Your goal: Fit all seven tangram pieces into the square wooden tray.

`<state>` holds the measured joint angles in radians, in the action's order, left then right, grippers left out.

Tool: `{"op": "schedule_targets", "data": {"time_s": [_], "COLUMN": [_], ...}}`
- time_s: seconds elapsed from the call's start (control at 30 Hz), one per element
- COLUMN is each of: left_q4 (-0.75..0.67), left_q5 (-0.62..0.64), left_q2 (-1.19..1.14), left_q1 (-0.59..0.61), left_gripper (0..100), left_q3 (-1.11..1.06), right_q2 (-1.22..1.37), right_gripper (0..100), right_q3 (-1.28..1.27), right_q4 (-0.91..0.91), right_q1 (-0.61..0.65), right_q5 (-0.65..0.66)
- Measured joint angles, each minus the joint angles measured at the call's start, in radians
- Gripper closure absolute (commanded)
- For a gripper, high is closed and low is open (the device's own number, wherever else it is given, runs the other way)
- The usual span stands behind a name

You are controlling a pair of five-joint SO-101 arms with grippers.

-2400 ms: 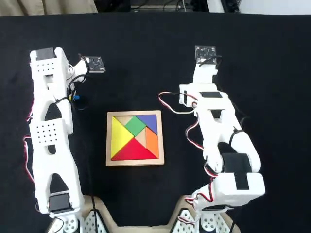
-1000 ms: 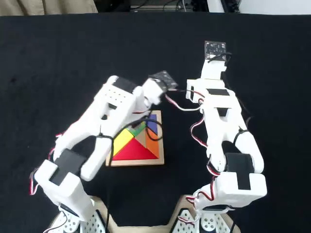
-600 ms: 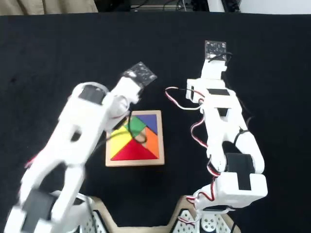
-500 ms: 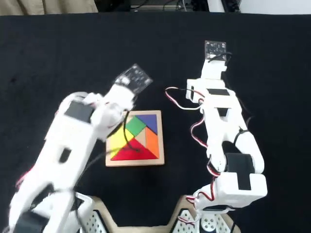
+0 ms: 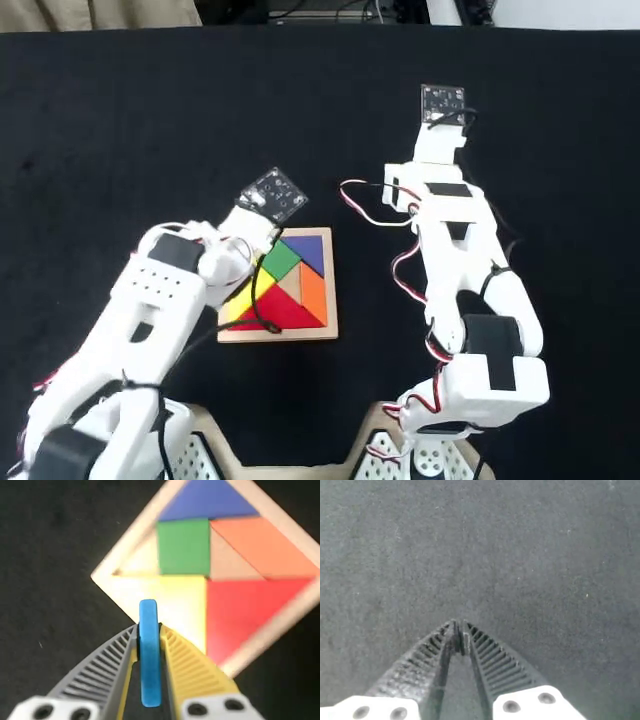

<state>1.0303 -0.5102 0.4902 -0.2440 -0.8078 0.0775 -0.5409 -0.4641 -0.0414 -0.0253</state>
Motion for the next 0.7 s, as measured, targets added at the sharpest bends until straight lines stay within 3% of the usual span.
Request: {"op": "schedule_targets", "data": {"time_s": [0.13,0.37,0.5,0.7], "left_q4": [-0.106,-0.167,-0.129,-0.014], "left_q5": [0.051,0.17,0.213,0.259], "left_q2": [-0.083,-0.087,0.077,0.5], "left_q1": [0.028,0.035,0.035,0.035], "left_gripper": [97,97,97,97], "left_q3": [0.0,-0.046,-0.124,-0.218], "right_q2": [0.0,0.0,0.0,0.0], "right_gripper": [98.6,98.6,98.6,98.6], "right_q3": [0.0,0.0,0.0,0.0], "right_q4": [0.0,0.0,0.0,0.0], "right_q1": [0.0,0.0,0.0,0.0], "right_q5": [0.0,0.0,0.0,0.0]}}
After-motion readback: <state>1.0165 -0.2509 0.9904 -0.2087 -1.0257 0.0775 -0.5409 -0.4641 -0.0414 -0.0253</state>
